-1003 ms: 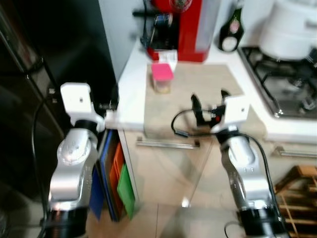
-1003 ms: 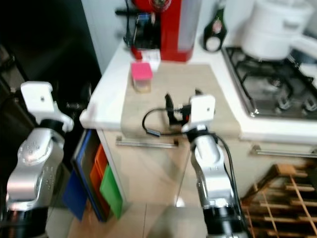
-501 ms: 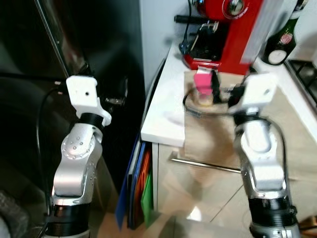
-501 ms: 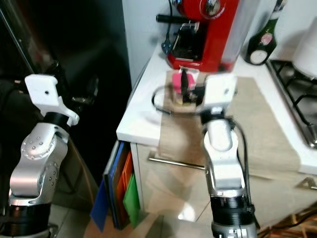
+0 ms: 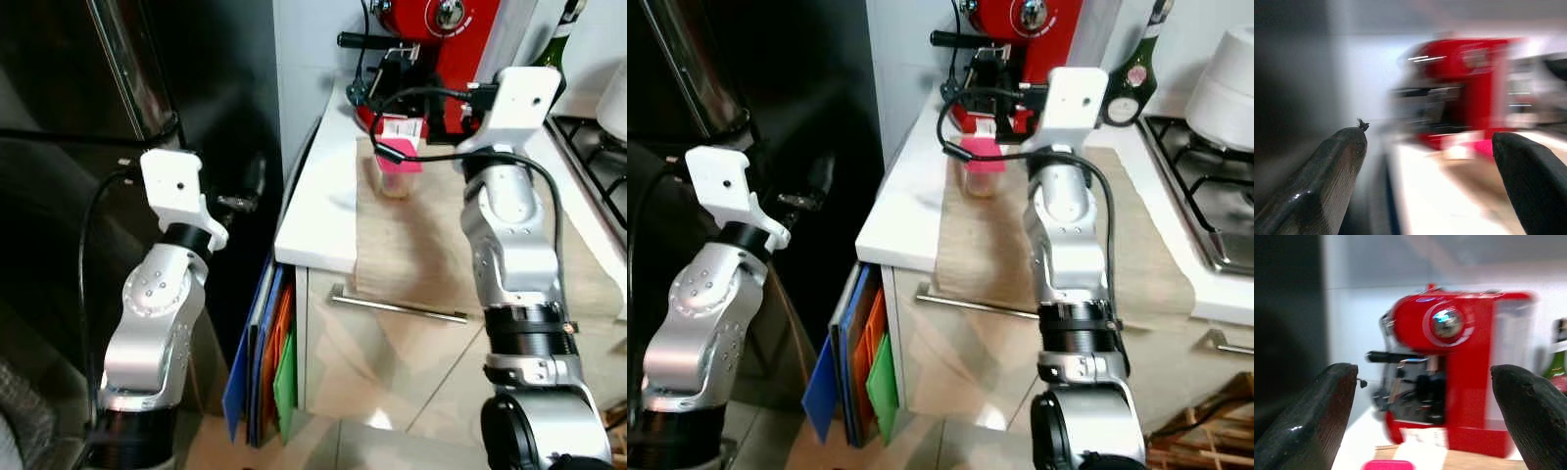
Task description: Restocking fridge
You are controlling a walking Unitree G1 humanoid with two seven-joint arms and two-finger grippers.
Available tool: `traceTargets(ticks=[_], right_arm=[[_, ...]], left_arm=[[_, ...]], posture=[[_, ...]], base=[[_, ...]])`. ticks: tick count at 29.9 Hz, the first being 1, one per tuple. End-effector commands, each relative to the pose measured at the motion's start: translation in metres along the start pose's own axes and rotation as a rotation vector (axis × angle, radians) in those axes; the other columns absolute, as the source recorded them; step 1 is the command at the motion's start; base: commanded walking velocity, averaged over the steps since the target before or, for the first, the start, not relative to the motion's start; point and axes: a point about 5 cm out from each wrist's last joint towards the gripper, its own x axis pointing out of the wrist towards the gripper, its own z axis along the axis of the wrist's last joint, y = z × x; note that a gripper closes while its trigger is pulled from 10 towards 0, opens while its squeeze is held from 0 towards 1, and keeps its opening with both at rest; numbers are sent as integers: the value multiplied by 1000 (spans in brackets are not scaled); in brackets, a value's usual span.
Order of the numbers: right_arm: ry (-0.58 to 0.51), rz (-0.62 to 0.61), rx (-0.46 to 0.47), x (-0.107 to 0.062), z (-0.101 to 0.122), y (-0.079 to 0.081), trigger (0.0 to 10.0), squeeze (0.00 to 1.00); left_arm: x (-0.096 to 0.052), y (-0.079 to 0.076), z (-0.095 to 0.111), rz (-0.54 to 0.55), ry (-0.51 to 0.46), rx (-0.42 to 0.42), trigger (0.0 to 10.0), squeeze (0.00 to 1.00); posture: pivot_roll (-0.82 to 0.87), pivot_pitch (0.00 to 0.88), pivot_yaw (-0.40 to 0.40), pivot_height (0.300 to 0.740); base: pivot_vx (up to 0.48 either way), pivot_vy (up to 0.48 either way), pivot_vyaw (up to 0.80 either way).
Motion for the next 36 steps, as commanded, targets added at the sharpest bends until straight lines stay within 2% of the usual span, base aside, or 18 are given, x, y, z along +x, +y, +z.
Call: traceTargets(ticks=[1, 5, 11, 15, 21, 27, 36], right_arm=[[25, 47, 32, 4, -3, 14, 10000, 0], [51, 87, 52, 5, -9, 30, 10000, 0], [79, 82, 40, 9, -12, 38, 10000, 0], [59, 38, -34, 11, -8, 36, 10000, 0], [71, -5, -44, 15, -9, 32, 10000, 0], [158, -62, -79, 17, -22, 21, 10000, 0], [146, -98, -98, 16, -18, 17, 10000, 0]], left_arm=[[-1, -16, 7, -127, -5, -25, 10000, 0], [-4, -28, 13, -214, 4, -43, 10000, 0], [-8, -37, 25, -304, 5, -66, 10000, 0], [-12, -34, 32, -299, 13, -59, 10000, 0], [-16, -31, 34, -290, 39, -69, 10000, 0], [-22, -34, 32, -293, 77, -86, 10000, 0], [-22, -32, 31, -272, 90, -96, 10000, 0]], posture=[[71, 25, 15, 740], [94, 51, 17, 740], [118, 81, 21, 740], [138, 100, 28, 740], [153, 113, 31, 740], [159, 120, 23, 740], [146, 117, 13, 740]], base=[[0, 0, 0], [0, 0, 0], [0, 0, 0], [0, 0, 0], [0, 0, 0], [0, 0, 0], [0, 0, 0]])
